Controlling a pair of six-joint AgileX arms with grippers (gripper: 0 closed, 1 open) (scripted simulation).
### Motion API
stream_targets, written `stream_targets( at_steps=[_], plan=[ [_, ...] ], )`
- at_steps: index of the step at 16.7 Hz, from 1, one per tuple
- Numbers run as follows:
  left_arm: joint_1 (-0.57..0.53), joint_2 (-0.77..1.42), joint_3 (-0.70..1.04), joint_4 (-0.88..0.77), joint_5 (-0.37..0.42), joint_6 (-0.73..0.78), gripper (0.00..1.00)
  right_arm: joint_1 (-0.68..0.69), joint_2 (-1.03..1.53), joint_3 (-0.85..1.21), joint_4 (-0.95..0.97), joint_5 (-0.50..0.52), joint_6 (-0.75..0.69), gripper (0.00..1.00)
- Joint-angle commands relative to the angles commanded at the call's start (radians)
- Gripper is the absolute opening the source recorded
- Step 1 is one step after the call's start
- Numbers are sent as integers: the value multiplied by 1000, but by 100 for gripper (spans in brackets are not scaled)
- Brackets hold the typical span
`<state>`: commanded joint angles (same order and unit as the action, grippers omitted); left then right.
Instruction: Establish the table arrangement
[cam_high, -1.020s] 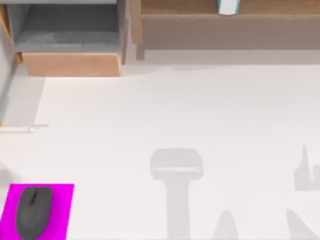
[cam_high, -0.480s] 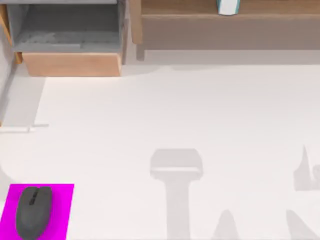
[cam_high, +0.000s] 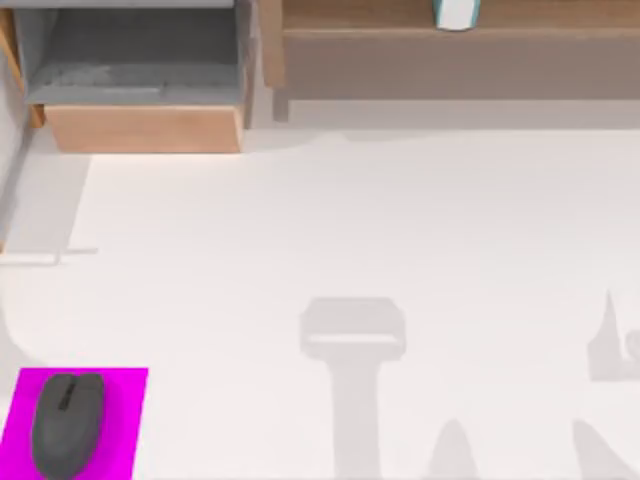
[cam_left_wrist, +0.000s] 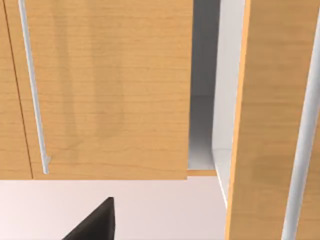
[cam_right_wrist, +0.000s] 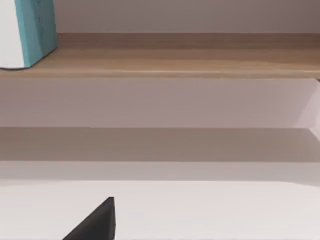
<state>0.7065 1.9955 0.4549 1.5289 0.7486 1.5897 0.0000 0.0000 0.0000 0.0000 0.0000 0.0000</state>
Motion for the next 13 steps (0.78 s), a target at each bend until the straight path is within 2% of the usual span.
stream_targets(
  at_steps=[4, 7, 13],
  plan=[
    [-46, 26, 59, -33, -45, 0, 100, 0, 0, 0, 0, 0, 0, 100],
    [-48, 27, 61, -34, -47, 0, 100, 0, 0, 0, 0, 0, 0, 100],
    [-48, 27, 61, -34, -47, 0, 55, 0, 0, 0, 0, 0, 0, 100]
  ],
)
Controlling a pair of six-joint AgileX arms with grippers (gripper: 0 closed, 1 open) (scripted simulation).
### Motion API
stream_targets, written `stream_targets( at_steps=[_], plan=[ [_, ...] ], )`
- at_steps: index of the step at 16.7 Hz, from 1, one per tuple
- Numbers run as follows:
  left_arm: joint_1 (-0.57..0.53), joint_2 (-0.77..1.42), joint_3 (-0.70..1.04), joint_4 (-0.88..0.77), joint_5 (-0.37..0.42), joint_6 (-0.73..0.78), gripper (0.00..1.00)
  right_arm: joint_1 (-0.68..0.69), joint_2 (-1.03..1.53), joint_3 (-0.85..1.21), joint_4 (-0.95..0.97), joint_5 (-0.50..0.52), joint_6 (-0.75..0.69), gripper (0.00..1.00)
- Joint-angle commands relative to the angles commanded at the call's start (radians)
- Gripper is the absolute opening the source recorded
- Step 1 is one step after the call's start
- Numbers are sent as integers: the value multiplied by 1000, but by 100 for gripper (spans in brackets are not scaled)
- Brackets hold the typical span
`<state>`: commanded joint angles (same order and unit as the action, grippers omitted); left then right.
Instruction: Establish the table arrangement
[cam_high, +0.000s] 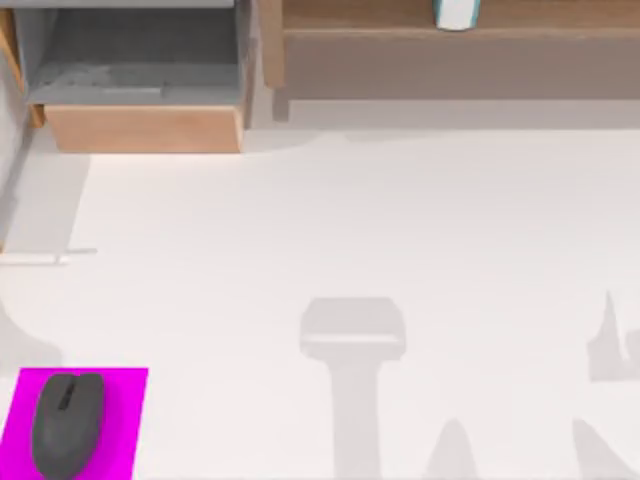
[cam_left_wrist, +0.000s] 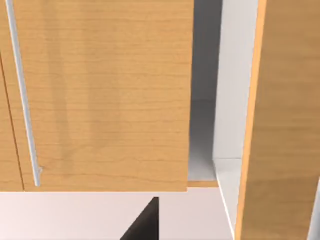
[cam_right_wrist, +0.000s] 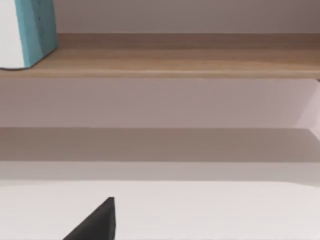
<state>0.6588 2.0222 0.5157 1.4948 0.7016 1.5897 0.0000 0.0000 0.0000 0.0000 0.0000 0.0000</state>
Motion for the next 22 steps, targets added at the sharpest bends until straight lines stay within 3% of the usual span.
stream_targets(
  at_steps=[7, 17, 22],
  plan=[
    [0, 0, 0, 0, 0, 0, 2, 0, 0, 0, 0, 0, 0, 100],
    [0, 12, 2, -11, -2, -4, 0, 0, 0, 0, 0, 0, 0, 100],
    [-72, 65, 130, -83, -69, -10, 0, 0, 0, 0, 0, 0, 0, 100]
  ],
)
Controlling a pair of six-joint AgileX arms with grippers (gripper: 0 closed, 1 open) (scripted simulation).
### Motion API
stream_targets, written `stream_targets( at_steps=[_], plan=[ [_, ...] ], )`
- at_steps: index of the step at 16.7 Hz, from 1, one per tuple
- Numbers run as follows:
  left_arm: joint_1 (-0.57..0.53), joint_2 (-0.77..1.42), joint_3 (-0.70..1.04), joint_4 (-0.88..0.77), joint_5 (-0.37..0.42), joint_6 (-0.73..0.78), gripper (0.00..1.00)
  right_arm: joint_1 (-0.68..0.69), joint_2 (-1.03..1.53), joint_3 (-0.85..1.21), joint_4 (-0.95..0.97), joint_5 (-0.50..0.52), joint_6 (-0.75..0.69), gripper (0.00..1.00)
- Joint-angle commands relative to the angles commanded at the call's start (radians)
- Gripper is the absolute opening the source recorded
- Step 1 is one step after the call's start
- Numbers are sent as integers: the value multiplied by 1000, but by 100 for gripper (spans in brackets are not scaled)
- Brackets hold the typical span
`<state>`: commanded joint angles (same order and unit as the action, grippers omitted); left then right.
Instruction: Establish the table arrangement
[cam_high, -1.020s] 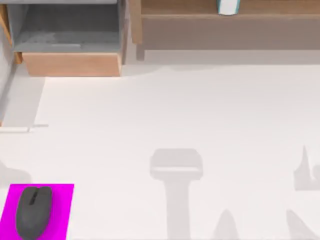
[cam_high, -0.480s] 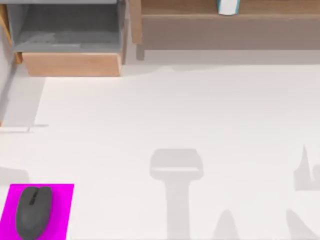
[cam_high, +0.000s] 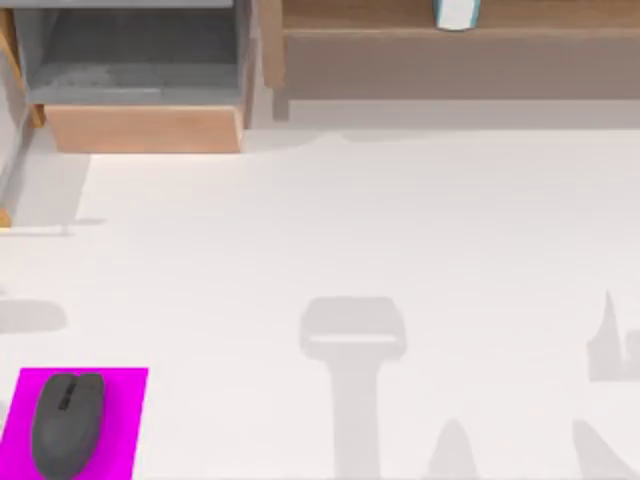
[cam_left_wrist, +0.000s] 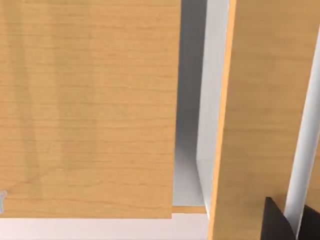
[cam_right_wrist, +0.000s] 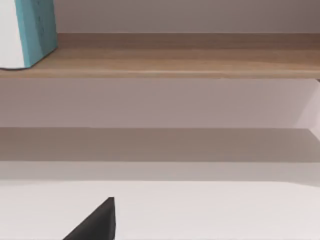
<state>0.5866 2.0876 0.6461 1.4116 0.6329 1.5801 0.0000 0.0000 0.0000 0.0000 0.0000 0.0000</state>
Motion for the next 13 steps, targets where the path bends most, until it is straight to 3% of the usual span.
stream_targets(
  at_steps=[3, 9, 13],
  plan=[
    [-42, 32, 79, -44, -46, 1, 0, 0, 0, 0, 0, 0, 0, 100],
    [-52, 48, 99, -63, -53, -2, 0, 0, 0, 0, 0, 0, 0, 100],
    [-96, 102, 230, -127, -97, -4, 0, 0, 0, 0, 0, 0, 0, 100]
  ],
)
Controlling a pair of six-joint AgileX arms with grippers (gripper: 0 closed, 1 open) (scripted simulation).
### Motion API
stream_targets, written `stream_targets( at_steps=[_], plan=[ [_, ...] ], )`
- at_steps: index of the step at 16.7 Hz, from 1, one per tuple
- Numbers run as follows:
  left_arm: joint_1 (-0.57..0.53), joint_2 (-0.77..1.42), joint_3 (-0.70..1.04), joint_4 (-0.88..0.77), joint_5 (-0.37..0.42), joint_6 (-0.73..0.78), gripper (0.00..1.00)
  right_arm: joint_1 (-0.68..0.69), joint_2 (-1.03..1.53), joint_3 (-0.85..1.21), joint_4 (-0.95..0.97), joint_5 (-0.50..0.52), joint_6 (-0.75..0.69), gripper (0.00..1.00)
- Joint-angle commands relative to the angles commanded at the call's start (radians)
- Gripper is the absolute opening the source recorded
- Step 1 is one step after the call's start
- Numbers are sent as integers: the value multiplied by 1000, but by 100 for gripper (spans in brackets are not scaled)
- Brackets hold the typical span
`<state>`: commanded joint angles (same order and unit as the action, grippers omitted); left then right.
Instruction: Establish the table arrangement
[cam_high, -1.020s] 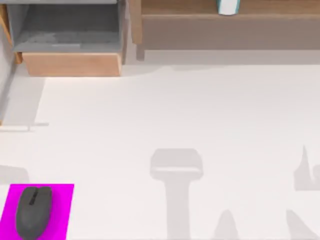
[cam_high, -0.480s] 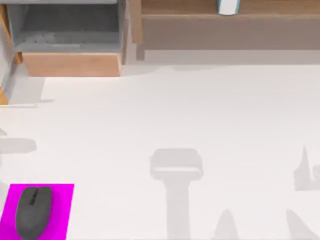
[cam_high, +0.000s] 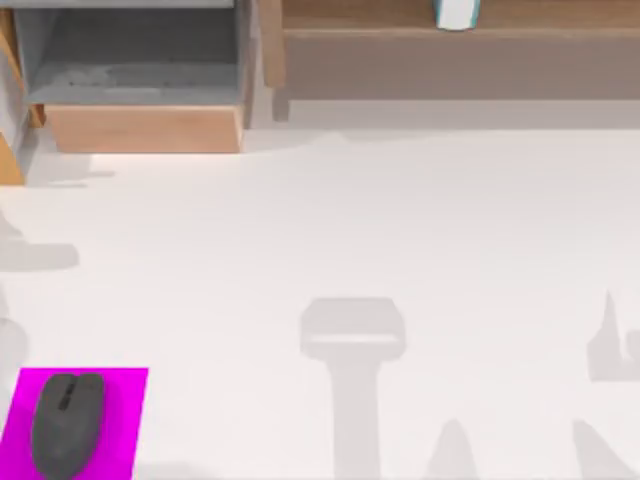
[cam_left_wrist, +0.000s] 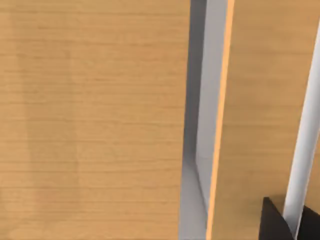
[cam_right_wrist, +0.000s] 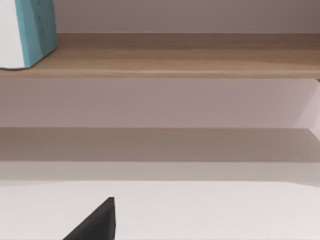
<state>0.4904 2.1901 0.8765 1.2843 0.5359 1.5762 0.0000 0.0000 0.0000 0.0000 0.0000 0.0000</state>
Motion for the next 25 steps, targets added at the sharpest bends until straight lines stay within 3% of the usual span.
stream_targets(
  at_steps=[9, 16, 21, 25],
  plan=[
    [-39, 53, 111, -71, -46, 1, 0, 0, 0, 0, 0, 0, 0, 100],
    [-88, 154, 353, -191, -93, -5, 0, 0, 0, 0, 0, 0, 0, 100],
    [-100, 171, 376, -208, -105, -5, 0, 0, 0, 0, 0, 0, 0, 100],
    [-100, 171, 376, -208, -105, -5, 30, 0, 0, 0, 0, 0, 0, 100]
  ],
)
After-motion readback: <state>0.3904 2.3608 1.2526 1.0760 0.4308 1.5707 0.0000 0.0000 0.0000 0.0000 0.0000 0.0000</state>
